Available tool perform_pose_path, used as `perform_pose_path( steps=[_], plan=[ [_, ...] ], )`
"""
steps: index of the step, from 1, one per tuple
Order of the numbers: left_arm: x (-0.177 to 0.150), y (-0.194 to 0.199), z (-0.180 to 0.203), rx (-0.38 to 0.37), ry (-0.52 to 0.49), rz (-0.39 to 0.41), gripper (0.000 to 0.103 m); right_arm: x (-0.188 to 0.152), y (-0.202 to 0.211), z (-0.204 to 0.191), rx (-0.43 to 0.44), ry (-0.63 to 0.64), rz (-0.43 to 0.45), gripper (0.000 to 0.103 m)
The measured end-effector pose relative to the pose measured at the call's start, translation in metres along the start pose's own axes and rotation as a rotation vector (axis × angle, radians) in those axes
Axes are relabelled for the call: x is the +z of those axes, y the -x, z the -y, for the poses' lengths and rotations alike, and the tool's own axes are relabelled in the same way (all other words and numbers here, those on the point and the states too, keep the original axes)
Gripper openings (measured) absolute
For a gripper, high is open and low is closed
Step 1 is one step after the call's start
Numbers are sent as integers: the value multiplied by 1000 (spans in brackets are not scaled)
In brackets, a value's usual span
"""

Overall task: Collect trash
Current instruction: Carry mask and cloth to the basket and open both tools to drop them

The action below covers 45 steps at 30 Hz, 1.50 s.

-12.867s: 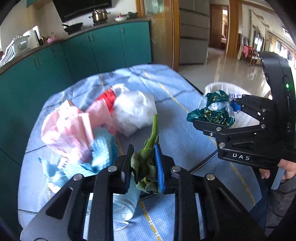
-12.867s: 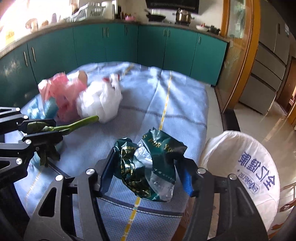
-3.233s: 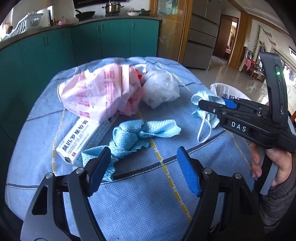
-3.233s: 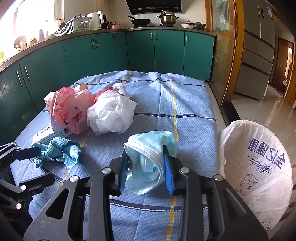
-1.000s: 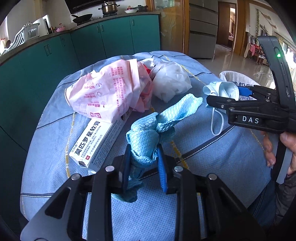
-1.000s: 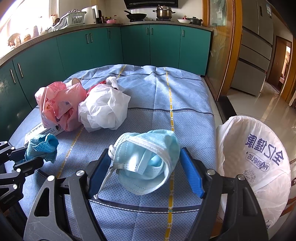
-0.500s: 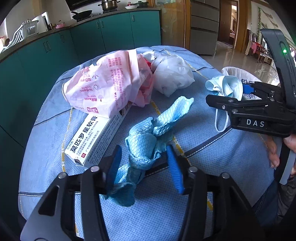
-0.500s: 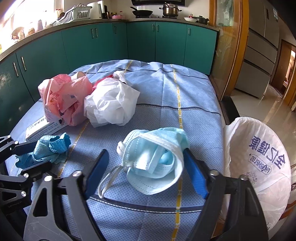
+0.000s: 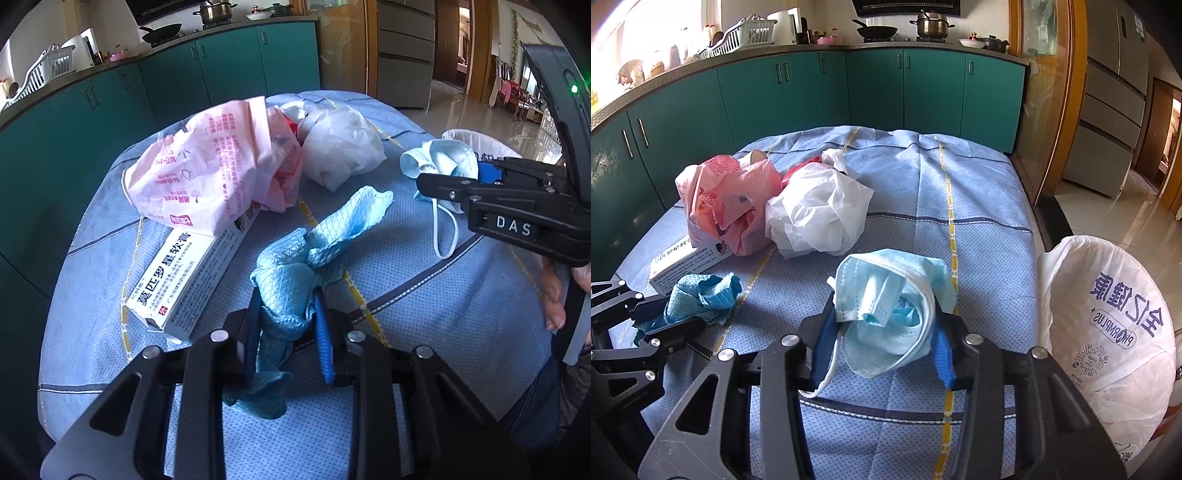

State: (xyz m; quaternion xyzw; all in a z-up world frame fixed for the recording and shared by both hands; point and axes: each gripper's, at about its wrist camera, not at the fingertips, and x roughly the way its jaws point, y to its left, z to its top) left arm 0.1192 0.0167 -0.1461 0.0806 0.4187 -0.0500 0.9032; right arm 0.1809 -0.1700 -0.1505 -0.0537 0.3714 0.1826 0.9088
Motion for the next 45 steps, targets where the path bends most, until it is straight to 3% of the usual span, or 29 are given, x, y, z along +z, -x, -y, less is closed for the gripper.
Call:
perform_pose_path(
  steps=[11, 19, 21, 24, 28, 31, 34, 38, 45],
  plan=[
    [12, 44, -25, -30, 92, 144, 27, 2, 21, 4, -19, -2, 104, 33],
    [17, 47, -29, -45, 125, 163, 27, 5, 40, 21, -33, -39, 188, 32],
    [22, 50, -24, -53, 118, 173, 27, 5, 50, 34, -61, -68, 222, 32],
    [33, 51, -14, -87, 108, 194, 27, -1, 68, 64, -169, -136, 276, 32],
    [51, 51, 7, -134, 76, 212, 27, -12, 85, 105, -278, -238, 296, 32],
    [66, 46, 30, -203, 59, 212, 27, -20, 93, 134, -382, -305, 283, 32],
    [82, 34, 58, -259, 35, 207, 27, -30, 84, 161, -499, -381, 185, 33],
    [103, 13, 100, -335, -9, 178, 27, -47, 69, 186, -517, -470, 69, 33],
    [133, -30, 188, -425, -116, 99, 27, -71, 72, 213, -506, -581, 43, 37]
  ],
)
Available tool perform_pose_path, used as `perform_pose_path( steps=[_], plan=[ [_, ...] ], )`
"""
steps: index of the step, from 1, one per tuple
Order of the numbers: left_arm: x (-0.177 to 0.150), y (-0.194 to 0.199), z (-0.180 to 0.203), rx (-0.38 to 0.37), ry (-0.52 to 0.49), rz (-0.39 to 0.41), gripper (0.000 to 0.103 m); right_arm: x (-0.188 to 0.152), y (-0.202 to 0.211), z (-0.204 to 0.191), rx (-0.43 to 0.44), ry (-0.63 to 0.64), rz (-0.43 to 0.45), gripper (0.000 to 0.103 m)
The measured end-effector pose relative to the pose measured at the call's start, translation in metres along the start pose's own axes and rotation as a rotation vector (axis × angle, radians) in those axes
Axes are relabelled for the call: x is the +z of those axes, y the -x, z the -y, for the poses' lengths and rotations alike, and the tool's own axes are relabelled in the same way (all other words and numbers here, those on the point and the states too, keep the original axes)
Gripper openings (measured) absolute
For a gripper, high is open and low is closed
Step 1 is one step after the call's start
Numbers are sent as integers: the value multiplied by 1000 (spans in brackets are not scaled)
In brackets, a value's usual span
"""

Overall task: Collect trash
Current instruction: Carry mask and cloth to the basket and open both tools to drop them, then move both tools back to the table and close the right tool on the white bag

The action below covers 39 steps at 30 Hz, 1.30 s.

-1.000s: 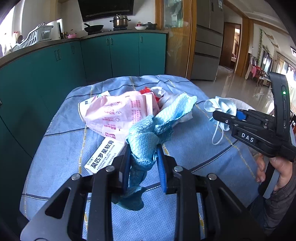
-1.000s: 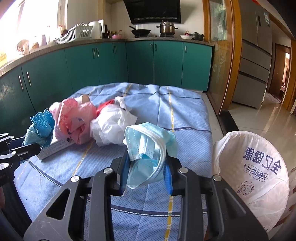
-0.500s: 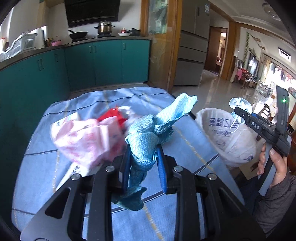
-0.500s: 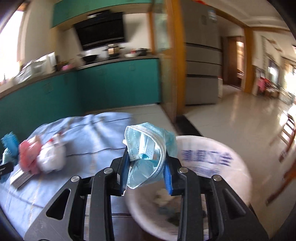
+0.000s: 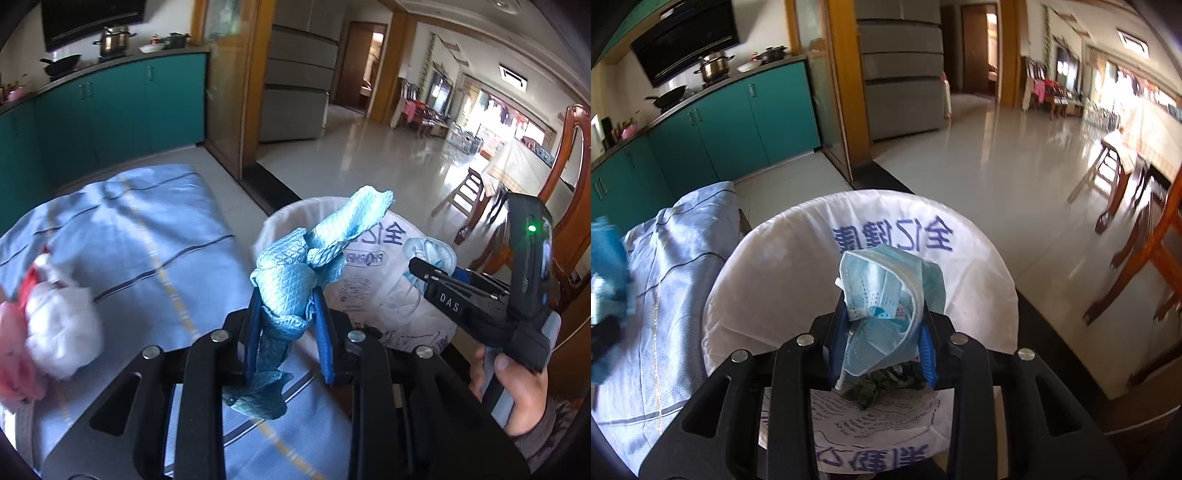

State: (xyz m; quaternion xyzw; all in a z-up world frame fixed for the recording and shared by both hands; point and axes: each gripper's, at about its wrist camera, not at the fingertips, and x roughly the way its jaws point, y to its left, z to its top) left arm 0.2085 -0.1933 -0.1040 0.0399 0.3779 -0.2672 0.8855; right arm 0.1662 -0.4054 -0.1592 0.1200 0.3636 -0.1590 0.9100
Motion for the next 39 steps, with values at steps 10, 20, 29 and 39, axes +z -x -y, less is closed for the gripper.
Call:
perform_pose_path(
  steps=[10, 20, 29, 39],
  plan=[
    [7, -57, 31, -1, -44, -60, 65, 2, 12, 26, -7, -149, 77, 68],
    [-41, 50, -54, 338, 73, 134, 81, 7, 12, -11, 69, -45, 82, 74],
    [-80, 150, -134, 629, 159, 203, 88, 37, 53, -145, 328, 264, 183, 85],
    [-131, 182, -205, 651, 330, 116, 89, 5, 53, -267, 765, 508, 159, 96]
  ],
)
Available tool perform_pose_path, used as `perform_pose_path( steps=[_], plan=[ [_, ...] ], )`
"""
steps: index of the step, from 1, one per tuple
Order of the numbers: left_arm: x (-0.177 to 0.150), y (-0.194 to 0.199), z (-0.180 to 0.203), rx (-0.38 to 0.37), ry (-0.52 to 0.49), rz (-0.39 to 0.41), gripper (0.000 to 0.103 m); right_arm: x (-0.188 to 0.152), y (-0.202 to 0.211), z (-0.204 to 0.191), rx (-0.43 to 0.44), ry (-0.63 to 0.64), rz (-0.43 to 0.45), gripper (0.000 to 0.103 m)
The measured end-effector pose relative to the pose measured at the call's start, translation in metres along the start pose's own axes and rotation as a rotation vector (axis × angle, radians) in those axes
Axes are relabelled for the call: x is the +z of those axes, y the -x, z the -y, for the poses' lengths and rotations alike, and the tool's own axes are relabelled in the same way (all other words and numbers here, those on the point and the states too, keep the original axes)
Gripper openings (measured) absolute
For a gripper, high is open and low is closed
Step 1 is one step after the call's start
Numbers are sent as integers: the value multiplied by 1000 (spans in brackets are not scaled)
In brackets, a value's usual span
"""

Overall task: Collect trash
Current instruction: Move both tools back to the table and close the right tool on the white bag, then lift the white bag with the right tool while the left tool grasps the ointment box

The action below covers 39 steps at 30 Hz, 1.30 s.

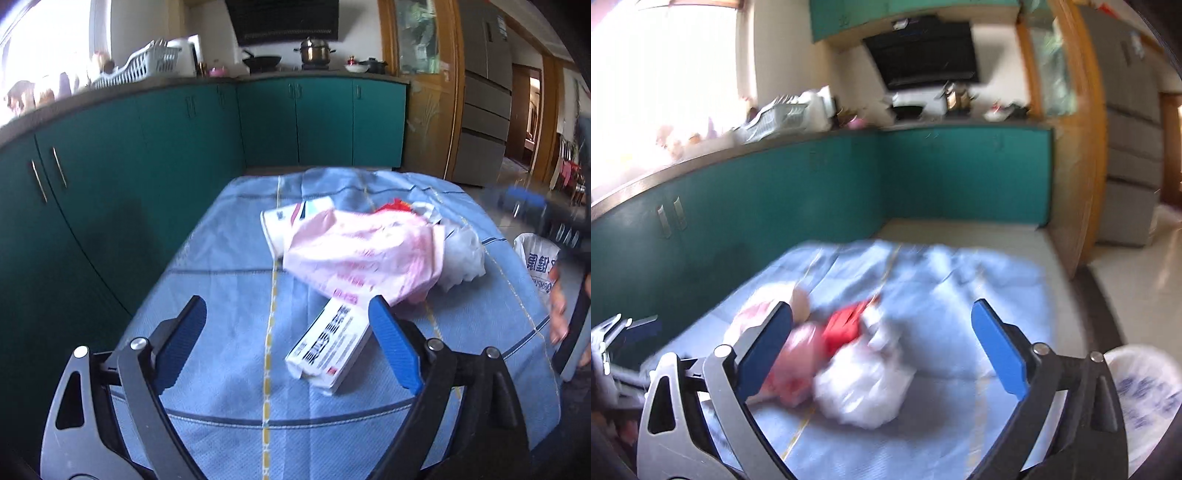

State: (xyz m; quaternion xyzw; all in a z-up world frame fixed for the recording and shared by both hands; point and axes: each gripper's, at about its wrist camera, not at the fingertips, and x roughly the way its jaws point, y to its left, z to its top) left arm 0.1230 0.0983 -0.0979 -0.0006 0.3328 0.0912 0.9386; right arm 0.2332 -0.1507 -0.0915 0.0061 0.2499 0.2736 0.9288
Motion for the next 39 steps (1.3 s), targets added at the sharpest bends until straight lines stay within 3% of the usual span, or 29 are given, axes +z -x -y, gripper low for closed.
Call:
perform_pose_path(
  steps=[2, 8, 19, 21, 23, 29, 39],
  plan=[
    [-5, -5, -9, 6, 15, -24, 89, -8, -24, -6, -26, 38, -113, 96],
    [-14, -11, -18, -3, 30, -60, 89, -6, -45, -5, -42, 34, -192, 96],
    [-18, -11, -13, -14, 12, -75, 90, -34, -68, -17, -11, 66, -311, 95],
    [-19, -10, -11, -12, 5, -76, 90, -35, -67, -18, -1, 65, -311, 90],
    [-19, -9, -10, -10, 3, -76, 91, -34, -67, -18, 30, 51, -311, 73],
    [-21, -8, -7, -4, -5, -80, 92, -37, -62, -19, 63, 58, -317, 45],
    [-23, -7, -6, 2, -8, -85, 92, -41, -22, 2, 44, 29, -289, 42]
  ],
)
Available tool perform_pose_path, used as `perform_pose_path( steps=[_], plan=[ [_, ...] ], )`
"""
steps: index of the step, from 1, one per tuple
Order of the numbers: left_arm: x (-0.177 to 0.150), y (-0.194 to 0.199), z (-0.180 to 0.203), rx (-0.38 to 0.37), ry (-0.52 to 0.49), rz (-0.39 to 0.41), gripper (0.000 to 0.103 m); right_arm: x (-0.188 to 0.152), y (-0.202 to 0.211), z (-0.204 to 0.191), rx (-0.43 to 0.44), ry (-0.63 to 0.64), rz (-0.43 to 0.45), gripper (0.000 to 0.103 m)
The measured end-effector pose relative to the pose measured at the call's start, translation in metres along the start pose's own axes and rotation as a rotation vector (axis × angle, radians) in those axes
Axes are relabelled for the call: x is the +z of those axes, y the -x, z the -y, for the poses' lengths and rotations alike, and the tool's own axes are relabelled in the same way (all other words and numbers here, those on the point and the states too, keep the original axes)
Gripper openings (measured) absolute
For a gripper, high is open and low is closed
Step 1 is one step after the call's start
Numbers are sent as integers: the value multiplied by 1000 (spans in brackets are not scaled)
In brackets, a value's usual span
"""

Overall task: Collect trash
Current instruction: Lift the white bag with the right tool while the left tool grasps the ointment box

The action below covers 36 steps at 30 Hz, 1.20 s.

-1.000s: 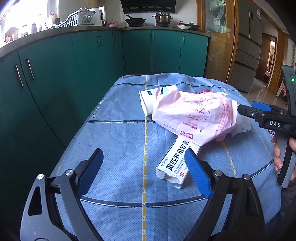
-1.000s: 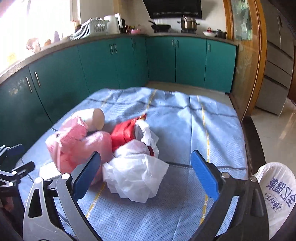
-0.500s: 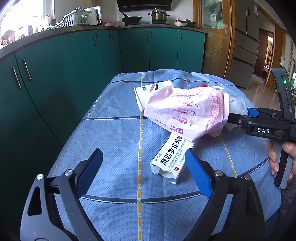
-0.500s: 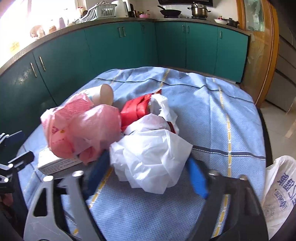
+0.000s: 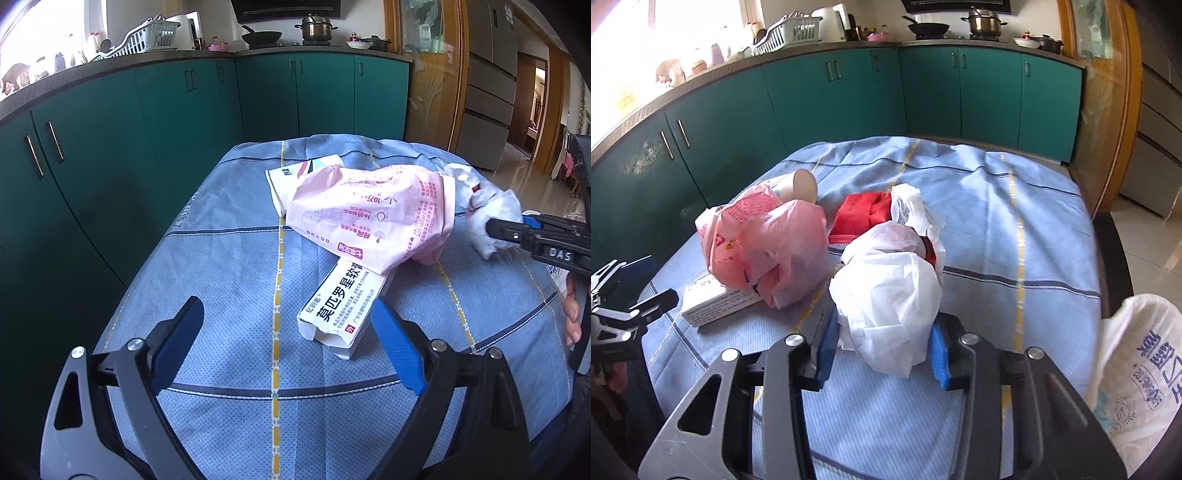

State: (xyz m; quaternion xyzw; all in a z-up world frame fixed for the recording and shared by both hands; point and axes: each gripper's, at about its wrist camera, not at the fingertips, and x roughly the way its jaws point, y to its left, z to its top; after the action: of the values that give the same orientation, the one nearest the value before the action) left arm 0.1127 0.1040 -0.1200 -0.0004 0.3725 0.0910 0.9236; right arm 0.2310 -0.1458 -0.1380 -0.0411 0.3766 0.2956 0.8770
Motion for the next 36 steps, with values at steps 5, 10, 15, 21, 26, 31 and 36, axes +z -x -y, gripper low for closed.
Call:
perform_pose_path(
  steps=[5, 10, 15, 21, 26, 31, 36],
  plan=[
    [1, -3, -1, 3, 1, -4, 92, -11, 19, 8, -3, -7, 4, 42],
    [1, -5, -1, 2, 1, -8, 92, -17, 23, 1, 36, 34, -9, 44],
    [0, -9, -2, -3, 2, -20, 92, -18, 21, -15, 26, 92, -4, 67],
    [-1, -12, -3, -3, 7, -30, 92, -16, 22, -15, 11, 86, 10, 78],
    [-3, -14, -2, -3, 1, -34, 92, -17, 18, -12, -7, 77, 0, 80],
    [-3, -13, -4, -5, 3, -33, 92, -17, 13, -13, -19, 82, -10, 81],
    [-3, -16, -13, -38, 34, -52, 93, -17, 9, -9, -36, 63, -14, 82]
  ],
)
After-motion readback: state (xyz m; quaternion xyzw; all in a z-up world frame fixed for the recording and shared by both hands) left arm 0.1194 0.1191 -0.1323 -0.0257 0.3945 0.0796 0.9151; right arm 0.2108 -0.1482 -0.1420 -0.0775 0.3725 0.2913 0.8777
